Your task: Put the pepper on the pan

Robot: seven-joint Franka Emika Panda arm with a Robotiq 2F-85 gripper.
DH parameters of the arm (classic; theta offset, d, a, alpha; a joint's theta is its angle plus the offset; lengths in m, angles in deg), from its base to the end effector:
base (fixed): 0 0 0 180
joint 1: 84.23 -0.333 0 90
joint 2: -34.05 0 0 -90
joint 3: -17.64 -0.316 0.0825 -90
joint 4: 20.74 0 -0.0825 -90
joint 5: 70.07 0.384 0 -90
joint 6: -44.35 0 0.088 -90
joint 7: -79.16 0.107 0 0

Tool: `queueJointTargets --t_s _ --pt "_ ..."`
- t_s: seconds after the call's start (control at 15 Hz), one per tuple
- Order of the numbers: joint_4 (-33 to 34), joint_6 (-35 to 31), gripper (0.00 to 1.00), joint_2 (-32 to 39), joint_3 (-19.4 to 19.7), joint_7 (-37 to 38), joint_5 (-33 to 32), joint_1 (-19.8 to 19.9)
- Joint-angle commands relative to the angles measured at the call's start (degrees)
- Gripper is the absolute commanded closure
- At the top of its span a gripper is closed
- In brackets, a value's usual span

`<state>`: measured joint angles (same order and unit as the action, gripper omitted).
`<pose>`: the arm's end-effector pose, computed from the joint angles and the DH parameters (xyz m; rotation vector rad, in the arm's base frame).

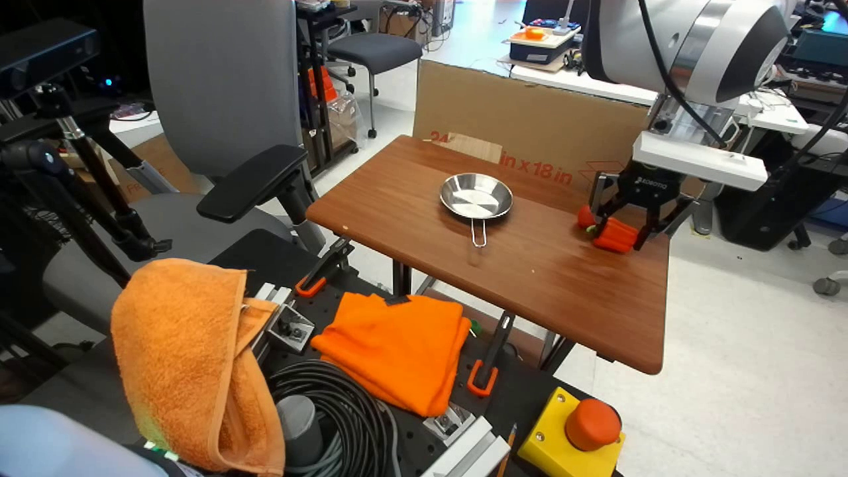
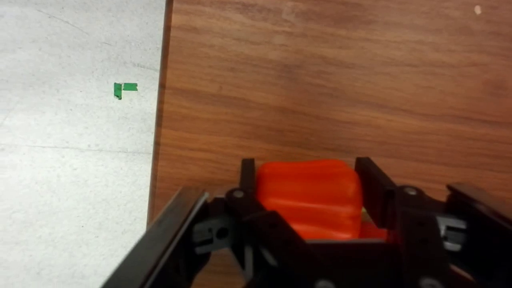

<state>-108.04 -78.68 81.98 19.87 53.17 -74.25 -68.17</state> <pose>0.6481 -0.2139 0.1463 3.1064 0.2967 -0.3599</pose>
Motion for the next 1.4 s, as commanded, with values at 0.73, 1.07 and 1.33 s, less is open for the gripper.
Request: queueJointTargets --t_s 0.73,1.07,1.33 --pt "-12.0 -2.2 0.62 -16.9 1.7 14.0 -0.4 -4.3" --pt "-15.9 -2.4 0.62 -20.5 1.8 16.9 -0.9 -6.7" --pt "-19.2 -2.3 0.62 -23.0 1.5 18.2 -1.5 -8.6"
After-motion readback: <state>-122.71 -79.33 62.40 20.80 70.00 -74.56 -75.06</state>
